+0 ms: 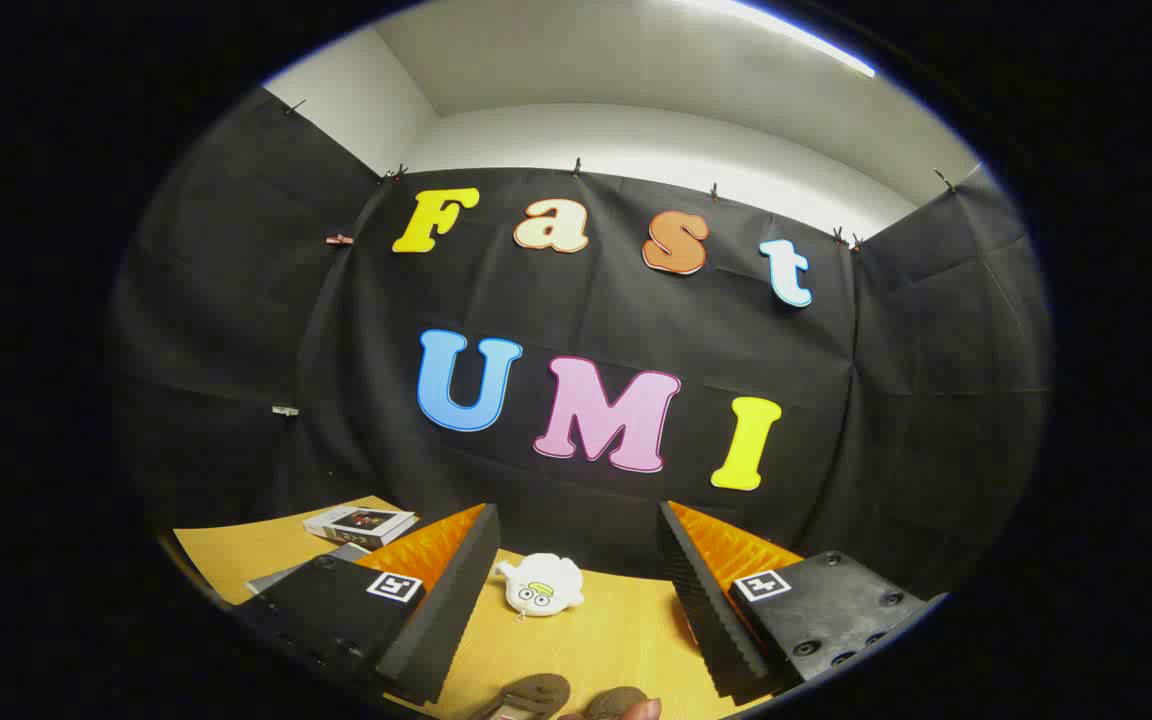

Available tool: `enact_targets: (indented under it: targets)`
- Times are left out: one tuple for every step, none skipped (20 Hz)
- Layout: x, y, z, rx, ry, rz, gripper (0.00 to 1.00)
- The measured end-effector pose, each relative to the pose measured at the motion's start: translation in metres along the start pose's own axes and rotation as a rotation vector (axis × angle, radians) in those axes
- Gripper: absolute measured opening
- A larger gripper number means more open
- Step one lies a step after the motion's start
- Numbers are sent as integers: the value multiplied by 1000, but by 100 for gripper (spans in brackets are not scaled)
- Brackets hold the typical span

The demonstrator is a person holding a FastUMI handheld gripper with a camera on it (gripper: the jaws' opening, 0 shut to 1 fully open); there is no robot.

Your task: Open the storage box then place both shoes into the box .Put the left shoe in first, then the right shoe, with the right side of both shoes facing outward in a uniform manner.

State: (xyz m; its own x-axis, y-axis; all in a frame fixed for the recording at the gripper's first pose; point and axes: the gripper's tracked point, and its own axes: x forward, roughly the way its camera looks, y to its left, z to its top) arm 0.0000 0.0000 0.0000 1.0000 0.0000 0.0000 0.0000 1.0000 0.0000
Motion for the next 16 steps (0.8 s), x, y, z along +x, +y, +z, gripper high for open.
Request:
enact_targets:
  targets:
    - [2,0,0,-2,2,-7,97]
    - [5,-1,0,-5,1,-14,97]
    - [7,-1,0,-13,3,-23,97]
    - [8,-4,0,-23,7,-40,97]
    - [8,-6,-1,-30,8,-61,97]
    - [9,-7,-1,-31,9,-76,97]
    - [9,-8,-1,-27,10,-90,97]
    - [9,-8,-4,-23,21,-106,97]
    - [8,-7,-8,-15,36,-119,97]
    - [7,-6,-12,-4,51,-129,97]
    - [7,-5,-16,6,67,-140,97]
    - [7,-5,-19,12,81,-152,97]
    - [7,-4,-21,11,88,-161,97]
    - [8,-3,-23,3,93,-172,97]
    - [9,-5,-27,-8,109,-191,97]
    - [9,-5,-30,-10,116,-193,97]
